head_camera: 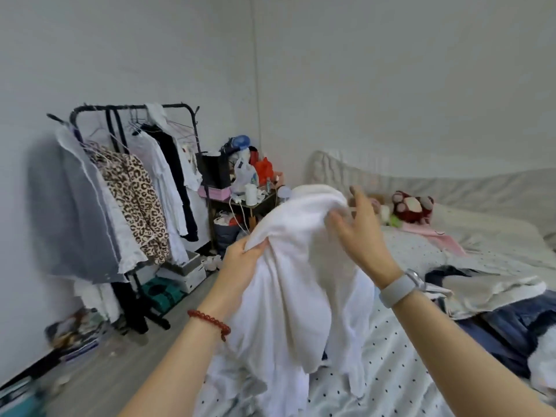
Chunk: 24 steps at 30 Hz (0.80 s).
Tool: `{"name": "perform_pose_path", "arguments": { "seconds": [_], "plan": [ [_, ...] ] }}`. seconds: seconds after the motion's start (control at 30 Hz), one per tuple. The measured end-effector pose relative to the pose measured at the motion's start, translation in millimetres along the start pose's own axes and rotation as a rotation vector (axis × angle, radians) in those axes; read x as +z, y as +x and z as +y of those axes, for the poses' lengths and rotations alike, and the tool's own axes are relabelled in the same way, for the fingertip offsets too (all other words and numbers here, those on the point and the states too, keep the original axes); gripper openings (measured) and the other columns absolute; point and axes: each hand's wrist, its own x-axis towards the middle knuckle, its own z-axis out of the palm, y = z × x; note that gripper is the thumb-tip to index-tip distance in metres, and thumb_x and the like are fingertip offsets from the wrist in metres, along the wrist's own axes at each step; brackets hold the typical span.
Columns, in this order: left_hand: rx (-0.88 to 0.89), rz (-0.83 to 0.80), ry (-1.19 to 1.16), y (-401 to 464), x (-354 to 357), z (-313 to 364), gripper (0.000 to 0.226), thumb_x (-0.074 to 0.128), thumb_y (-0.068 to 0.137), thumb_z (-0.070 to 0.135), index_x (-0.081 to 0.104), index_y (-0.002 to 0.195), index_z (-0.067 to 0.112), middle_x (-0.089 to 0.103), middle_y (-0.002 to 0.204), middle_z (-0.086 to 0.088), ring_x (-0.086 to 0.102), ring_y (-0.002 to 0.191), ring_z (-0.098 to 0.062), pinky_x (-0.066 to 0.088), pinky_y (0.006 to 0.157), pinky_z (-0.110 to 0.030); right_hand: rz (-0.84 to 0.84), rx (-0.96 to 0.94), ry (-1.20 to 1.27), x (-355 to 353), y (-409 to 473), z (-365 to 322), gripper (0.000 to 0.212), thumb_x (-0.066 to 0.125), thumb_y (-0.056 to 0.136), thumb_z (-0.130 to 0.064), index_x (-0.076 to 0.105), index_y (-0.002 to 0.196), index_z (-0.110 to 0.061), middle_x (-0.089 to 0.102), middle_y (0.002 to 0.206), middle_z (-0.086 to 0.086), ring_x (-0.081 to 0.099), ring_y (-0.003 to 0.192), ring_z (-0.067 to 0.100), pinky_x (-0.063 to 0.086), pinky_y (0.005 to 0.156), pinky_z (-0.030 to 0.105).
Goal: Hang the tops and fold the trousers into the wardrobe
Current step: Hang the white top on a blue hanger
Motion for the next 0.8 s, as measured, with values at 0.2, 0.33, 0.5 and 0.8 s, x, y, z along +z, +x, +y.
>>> {"name": "perform_pose_path", "arguments": {
  "seconds": [0.2,0.33,0.5,0.8],
  "plan": [
    [-0.128,0.377,-0.123,-96.2,-7.1,39.5,0.011,0.052,0.093,0.012,0.063,0.091,0.011,0.064,0.076,0.001,0.059,0.070,-0.012,0.050,0.055,-0.018,-0.792,-0.306,0.171,-0.6,-128.1,-3.5,0.090,0.064,0.079,-0.051,-0.004,0.138,-0.048,0.008,0.149,-0.026,0.012,0.138,-0.005,0.016,0.112,0.018],
    [-0.053,0.512,-0.103,-147.5,-17.9,78.7,0.024,0.056,0.091,0.018,0.064,0.108,0.003,0.067,0.105,-0.014,0.063,0.097,-0.025,0.051,0.088,-0.034,-0.807,-0.423,0.241,8.9,-162.8,-38.6,0.091,0.062,0.087,-0.028,-0.010,0.138,-0.048,0.013,0.149,-0.020,0.021,0.135,-0.001,0.023,0.110,0.021],
    [0.023,0.505,0.011,-241.1,-44.2,110.8,0.043,0.057,0.088,0.043,0.060,0.118,0.011,0.065,0.117,-0.006,0.062,0.105,-0.015,0.048,0.088,-0.029,-0.719,-0.401,0.543,4.9,-193.7,-98.9,0.059,0.045,0.087,0.004,0.040,0.124,-0.041,0.050,0.122,-0.022,0.048,0.107,-0.015,0.038,0.097,0.012],
    [-0.269,0.642,0.376,-497.8,-27.5,61.2,0.085,0.074,0.071,0.035,0.022,0.138,0.033,0.049,0.131,0.012,0.053,0.115,-0.003,0.044,0.093,-0.019,-0.989,-0.120,0.795,-23.9,-325.3,-170.3,0.022,0.042,0.088,0.002,0.050,0.103,0.017,0.058,0.094,0.032,0.056,0.085,0.043,0.038,0.069,0.031]
  ]
}}
